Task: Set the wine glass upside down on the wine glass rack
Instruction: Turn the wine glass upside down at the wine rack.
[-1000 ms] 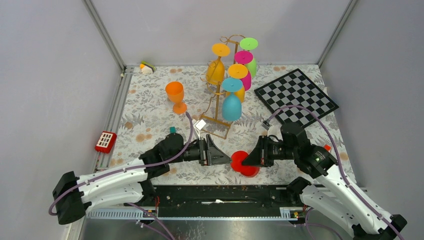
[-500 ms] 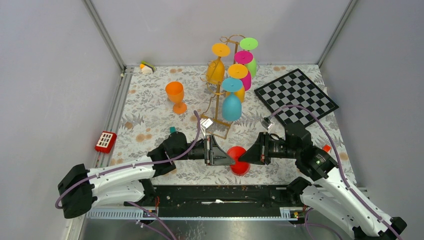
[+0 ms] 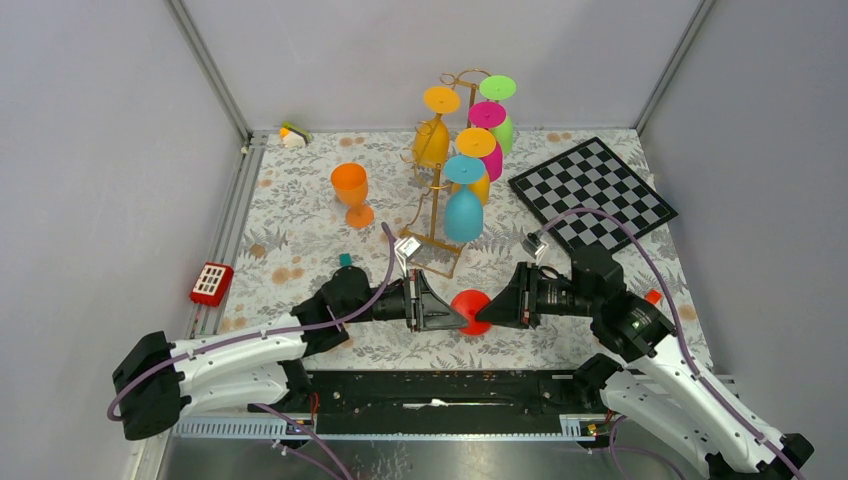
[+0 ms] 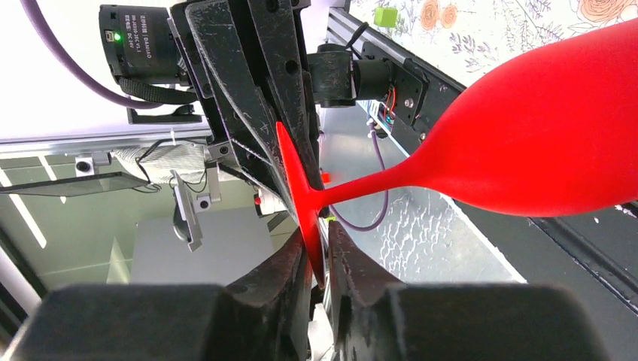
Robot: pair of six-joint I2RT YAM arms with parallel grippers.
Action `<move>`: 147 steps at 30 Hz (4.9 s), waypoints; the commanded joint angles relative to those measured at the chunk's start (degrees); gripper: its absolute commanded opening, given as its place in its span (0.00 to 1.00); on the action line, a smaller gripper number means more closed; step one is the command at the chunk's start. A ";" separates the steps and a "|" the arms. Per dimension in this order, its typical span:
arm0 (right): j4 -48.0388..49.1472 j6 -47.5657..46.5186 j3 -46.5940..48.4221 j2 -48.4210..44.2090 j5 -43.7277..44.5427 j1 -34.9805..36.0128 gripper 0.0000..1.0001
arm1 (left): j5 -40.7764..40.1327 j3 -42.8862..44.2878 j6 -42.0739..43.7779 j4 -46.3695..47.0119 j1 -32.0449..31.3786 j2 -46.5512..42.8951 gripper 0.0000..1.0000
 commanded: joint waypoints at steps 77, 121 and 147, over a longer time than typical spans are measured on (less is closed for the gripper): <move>-29.07 -20.65 10.70 0.61 17.41 0.21 1.00 | 16.65 25.41 29.13 -52.57 43.47 -6.22 0.00; -28.96 -21.98 9.21 0.72 16.78 0.16 1.00 | 12.33 38.72 1.36 -20.87 51.75 11.80 0.00; -25.89 -19.97 6.94 0.24 15.22 0.19 1.00 | 12.93 47.30 0.31 -21.23 50.41 22.15 0.00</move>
